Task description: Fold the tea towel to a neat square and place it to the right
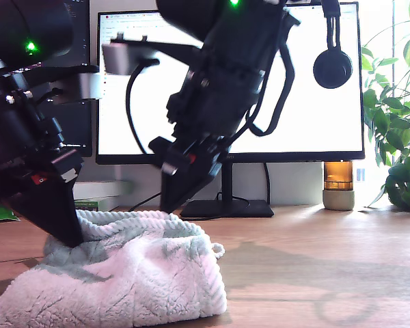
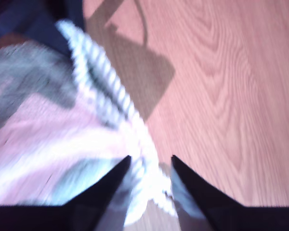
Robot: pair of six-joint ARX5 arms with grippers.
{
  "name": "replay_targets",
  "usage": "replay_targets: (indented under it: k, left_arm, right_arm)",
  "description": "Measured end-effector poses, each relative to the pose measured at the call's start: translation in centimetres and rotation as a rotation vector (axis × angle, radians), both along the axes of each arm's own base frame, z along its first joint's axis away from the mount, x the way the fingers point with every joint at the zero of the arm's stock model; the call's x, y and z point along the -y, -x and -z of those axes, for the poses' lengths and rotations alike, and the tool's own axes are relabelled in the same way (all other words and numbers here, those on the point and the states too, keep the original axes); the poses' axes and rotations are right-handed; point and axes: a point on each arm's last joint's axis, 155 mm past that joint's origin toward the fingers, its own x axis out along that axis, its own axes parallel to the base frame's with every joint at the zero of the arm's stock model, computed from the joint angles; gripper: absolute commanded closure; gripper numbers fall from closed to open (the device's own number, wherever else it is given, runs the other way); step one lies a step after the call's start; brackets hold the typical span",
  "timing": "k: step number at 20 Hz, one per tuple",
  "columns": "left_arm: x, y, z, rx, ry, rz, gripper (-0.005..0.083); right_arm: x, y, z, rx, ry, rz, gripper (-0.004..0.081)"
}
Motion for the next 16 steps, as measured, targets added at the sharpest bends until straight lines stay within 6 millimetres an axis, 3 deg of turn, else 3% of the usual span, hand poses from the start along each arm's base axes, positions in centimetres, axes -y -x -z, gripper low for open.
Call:
replay_targets:
  k: [1, 8, 12, 16]
  left_arm:
    - [0.0, 0.0, 0.0, 0.003, -0.003, 0.005, 0.0798]
    - [-0.1, -0.1, 0.0, 0.007, -0.007, 0.01, 0.0798]
    - [-0.1, -0.2, -0.1, 0.009, -0.004, 0.011, 0.0798]
    - [0.0, -0.2, -0.1, 0.01, -0.002, 0.012, 0.0797]
  right_arm:
    - [0.1, 0.2, -0.3, -0.011, -0.01, 0.013, 0.0791]
    - [-0.7, 3.6, -0.6, -0.164, -0.077, -0.059, 0.078]
    - [-0.9, 3.3, -0.2, -0.177, -0.085, -0.042, 0.078]
    - [-1.7, 2.5, 2.2, -0.184, -0.078, -0.037, 0.078]
